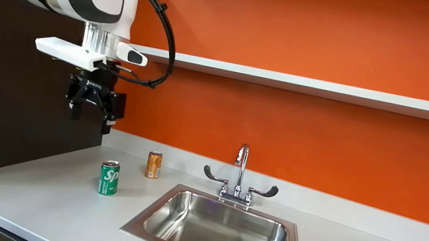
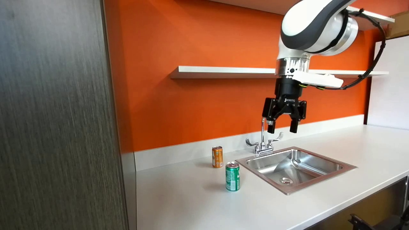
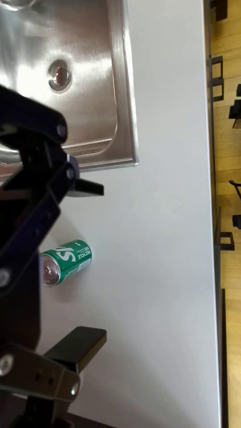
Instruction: Put the green can on the left side of the bottom shelf
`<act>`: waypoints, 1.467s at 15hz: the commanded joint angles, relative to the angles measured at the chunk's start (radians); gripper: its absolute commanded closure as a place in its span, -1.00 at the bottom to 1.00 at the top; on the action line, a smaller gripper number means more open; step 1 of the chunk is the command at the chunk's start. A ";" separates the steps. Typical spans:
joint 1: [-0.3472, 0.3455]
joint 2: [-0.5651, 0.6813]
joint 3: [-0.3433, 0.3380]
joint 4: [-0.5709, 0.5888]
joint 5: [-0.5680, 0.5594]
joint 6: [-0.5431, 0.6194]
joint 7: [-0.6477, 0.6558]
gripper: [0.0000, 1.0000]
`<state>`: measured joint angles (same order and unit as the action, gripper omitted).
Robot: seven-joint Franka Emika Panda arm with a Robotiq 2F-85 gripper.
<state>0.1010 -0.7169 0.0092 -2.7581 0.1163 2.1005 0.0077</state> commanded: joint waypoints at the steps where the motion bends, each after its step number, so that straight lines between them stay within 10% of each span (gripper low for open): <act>1: 0.017 0.079 0.057 0.015 0.020 0.070 0.039 -1.00; 22: 0.043 0.544 0.186 0.027 -0.017 0.452 0.232 -1.00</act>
<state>0.1441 -0.2479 0.1791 -2.7538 0.1178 2.5001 0.1976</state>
